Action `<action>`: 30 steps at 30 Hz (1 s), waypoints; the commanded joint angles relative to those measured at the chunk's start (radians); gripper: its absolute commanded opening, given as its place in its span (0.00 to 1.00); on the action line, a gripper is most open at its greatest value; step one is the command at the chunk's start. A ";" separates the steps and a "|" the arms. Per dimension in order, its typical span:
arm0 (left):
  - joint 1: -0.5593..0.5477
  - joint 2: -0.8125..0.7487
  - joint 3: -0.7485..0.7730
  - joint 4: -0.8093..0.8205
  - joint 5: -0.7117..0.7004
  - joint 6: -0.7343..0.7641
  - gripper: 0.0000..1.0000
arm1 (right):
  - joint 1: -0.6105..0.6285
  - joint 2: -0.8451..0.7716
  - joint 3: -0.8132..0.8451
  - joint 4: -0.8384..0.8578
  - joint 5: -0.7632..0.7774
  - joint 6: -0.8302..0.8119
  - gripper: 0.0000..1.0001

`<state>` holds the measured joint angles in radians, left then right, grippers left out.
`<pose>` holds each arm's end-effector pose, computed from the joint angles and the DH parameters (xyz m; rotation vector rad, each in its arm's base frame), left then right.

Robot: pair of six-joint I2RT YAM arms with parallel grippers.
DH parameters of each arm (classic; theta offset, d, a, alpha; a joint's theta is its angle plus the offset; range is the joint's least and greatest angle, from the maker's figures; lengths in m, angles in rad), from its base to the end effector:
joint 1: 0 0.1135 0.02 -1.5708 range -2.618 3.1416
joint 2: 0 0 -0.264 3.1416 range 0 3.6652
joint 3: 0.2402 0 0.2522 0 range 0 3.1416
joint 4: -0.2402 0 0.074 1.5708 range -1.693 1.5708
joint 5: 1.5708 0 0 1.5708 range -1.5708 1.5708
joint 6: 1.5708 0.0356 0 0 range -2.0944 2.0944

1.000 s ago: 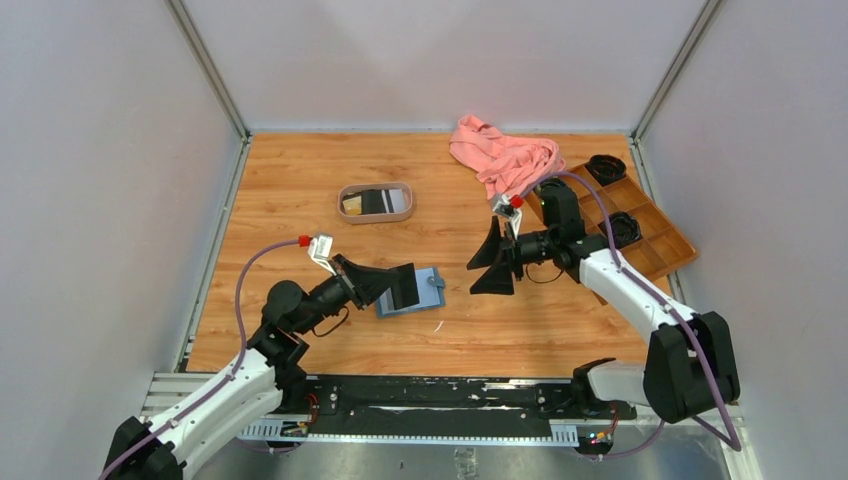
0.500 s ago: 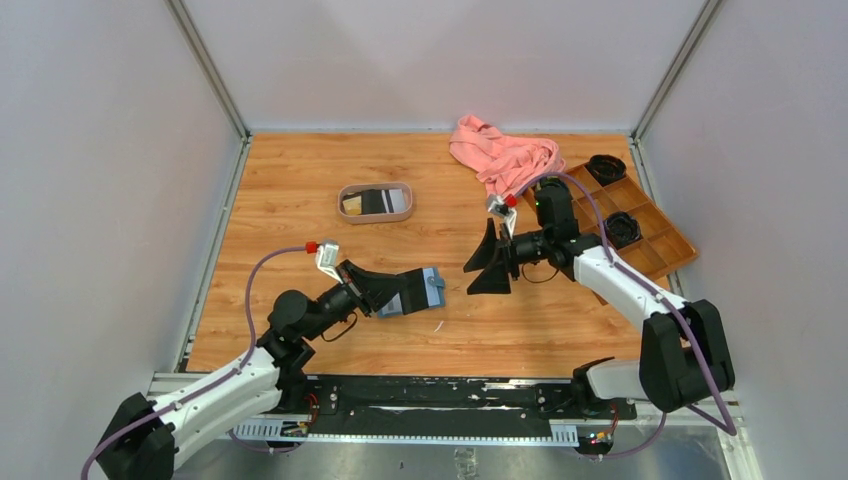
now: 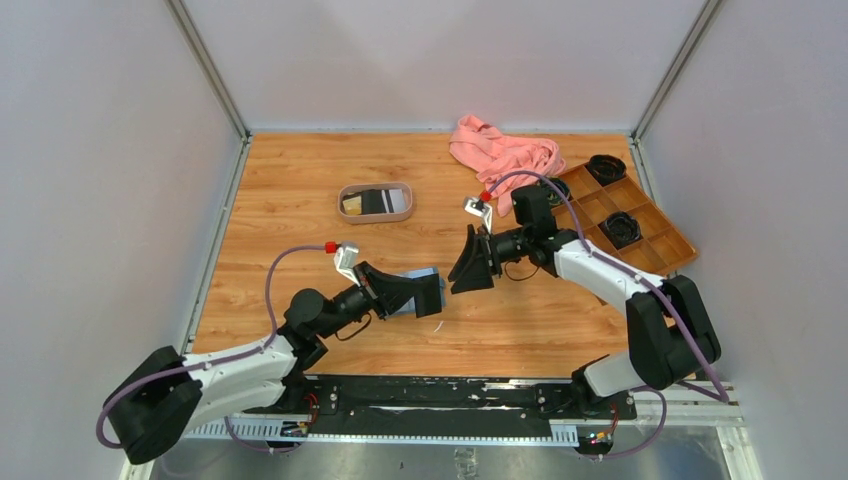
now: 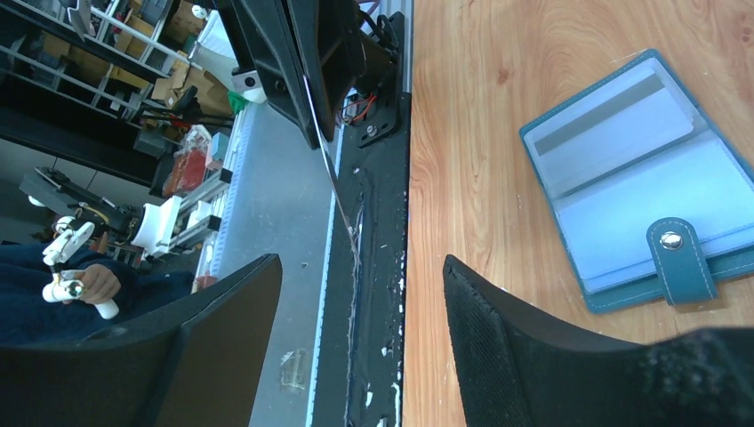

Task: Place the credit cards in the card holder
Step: Insert the credit card into the card holder.

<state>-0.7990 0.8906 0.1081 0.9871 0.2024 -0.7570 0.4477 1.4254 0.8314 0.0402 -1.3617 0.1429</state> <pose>0.1180 -0.1315 0.2107 0.2209 1.5111 -1.4166 0.2441 0.1559 0.2445 -1.1336 1.7434 1.7763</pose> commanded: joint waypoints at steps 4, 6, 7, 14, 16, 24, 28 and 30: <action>-0.015 0.162 -0.002 0.297 0.031 -0.012 0.00 | 0.024 -0.008 0.039 0.036 -0.012 0.054 0.67; -0.018 0.208 -0.002 0.348 0.037 -0.029 0.00 | 0.025 -0.011 0.041 0.036 -0.013 0.050 0.65; -0.019 0.231 -0.002 0.379 0.039 -0.038 0.00 | 0.025 -0.012 0.041 0.038 -0.013 0.053 0.65; -0.025 0.371 0.001 0.521 0.053 -0.080 0.00 | 0.032 -0.009 0.041 0.092 -0.028 0.107 0.53; -0.029 0.389 0.006 0.522 0.052 -0.078 0.00 | 0.036 -0.011 0.041 0.102 -0.029 0.117 0.49; -0.037 0.412 0.011 0.521 0.036 -0.063 0.00 | 0.047 -0.011 0.043 0.127 -0.036 0.143 0.35; -0.039 0.417 0.012 0.521 0.034 -0.059 0.00 | 0.049 -0.011 0.043 0.131 -0.037 0.144 0.23; -0.040 0.420 0.011 0.521 0.031 -0.060 0.00 | 0.049 -0.011 0.042 0.135 -0.040 0.143 0.12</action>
<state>-0.8284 1.2984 0.1081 1.4658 0.2466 -0.8383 0.4816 1.4292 0.8448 0.1486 -1.3701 0.2775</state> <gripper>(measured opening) 0.007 0.198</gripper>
